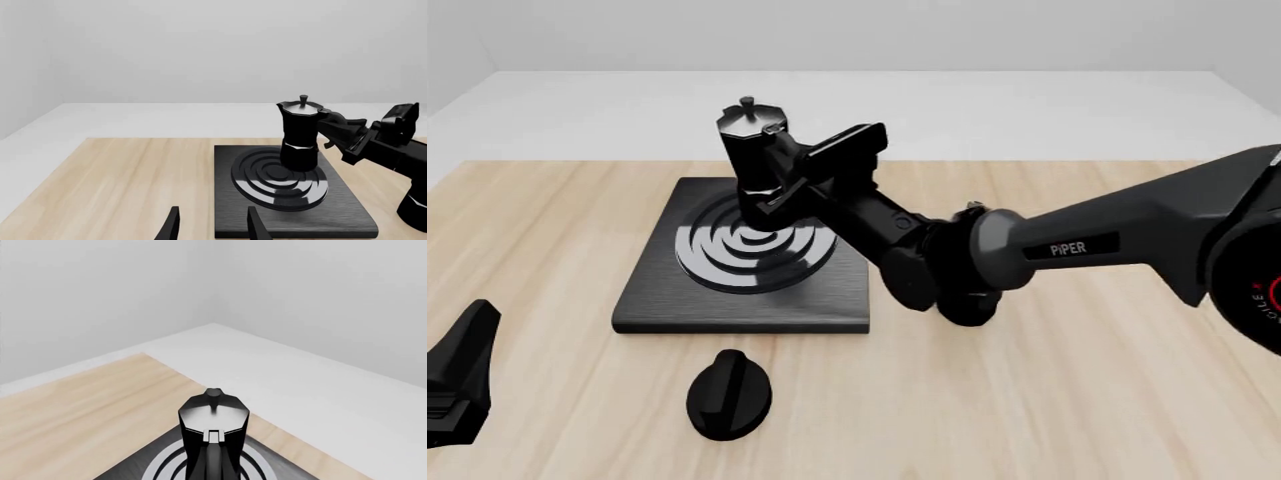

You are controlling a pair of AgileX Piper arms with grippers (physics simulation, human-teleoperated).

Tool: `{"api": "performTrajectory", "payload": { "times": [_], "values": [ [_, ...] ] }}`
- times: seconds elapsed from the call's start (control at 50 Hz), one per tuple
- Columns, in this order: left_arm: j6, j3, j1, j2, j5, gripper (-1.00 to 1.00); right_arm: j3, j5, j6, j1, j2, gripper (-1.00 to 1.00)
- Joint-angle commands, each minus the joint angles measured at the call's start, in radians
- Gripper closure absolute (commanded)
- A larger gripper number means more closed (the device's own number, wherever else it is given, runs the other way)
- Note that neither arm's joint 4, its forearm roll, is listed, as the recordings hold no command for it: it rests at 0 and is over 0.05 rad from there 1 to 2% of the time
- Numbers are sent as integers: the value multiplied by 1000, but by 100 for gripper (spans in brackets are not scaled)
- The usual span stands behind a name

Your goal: Put the right moka pot on the stove.

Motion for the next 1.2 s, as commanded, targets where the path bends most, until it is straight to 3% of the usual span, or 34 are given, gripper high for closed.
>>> {"api": "performTrajectory", "payload": {
  "times": [0.02, 0.44, 0.92, 0.94, 1.2],
  "values": [
    [0, 0, 0, 0, 0, -100, -104, 9, 5, 13, 51, 100],
    [0, 0, 0, 0, 0, -100, -196, 19, 29, 14, 180, 100],
    [0, 0, 0, 0, 0, -100, -108, -16, 59, 3, 165, 100],
    [0, 0, 0, 0, 0, -100, -93, -22, 62, 6, 154, -100],
    [0, 0, 0, 0, 0, -100, 11, -47, 48, 21, 61, -100]
  ]
}}
